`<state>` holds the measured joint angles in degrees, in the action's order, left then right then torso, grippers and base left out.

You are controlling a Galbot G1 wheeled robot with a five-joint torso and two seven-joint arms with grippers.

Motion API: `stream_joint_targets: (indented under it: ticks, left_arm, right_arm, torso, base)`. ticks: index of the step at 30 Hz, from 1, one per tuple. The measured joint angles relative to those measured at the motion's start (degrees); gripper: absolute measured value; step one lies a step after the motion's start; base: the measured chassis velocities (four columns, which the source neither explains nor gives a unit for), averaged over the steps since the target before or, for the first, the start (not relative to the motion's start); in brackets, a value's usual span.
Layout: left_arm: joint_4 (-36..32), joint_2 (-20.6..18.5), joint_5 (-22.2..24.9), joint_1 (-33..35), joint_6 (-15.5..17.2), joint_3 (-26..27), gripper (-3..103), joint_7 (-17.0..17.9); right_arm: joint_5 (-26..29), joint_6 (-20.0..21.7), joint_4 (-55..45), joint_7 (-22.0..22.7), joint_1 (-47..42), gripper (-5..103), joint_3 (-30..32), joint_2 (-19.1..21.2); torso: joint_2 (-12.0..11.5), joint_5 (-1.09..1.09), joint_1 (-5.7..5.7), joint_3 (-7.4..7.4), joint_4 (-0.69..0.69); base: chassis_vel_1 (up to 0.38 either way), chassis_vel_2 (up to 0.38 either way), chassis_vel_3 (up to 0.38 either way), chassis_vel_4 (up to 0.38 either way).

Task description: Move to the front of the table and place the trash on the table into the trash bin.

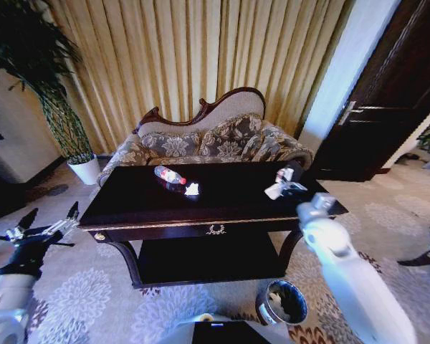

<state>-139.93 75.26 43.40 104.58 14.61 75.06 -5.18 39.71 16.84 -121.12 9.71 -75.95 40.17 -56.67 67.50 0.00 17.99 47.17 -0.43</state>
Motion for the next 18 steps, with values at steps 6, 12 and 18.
stream_joint_targets:
  ticks: [6, 12, 18]
  left_arm:
    - [0.56, -0.85, 0.75, 0.27, 0.49, -0.23, 100, -1.36]
    - [0.59, -1.23, 0.99, 0.58, 0.91, -0.57, 100, -1.58]
    - [0.69, -1.09, 1.27, 1.34, 0.95, -0.42, 100, -1.71]
  right_arm:
    - [2.16, -0.31, -8.93, -1.88, -12.42, 1, 5.38, -1.19]
    - [0.38, -0.89, -13.81, -1.91, -17.32, 1, 5.61, -3.5]
    - [-0.6, -1.08, -14.6, -1.83, -17.64, 1, 4.72, -4.46]
  torso:
    - [0.0, 0.0, 0.0, 0.0, -0.02]
    - [0.0, -0.01, 0.01, 0.0, 0.0]
    - [-0.01, -0.01, 0.03, 0.01, 0.0]
  base:
    - [0.0, 0.0, 0.0, 0.0]
    - [0.0, 0.0, 0.0, 0.0]
    - [0.072, -0.055, -0.07, 0.071]
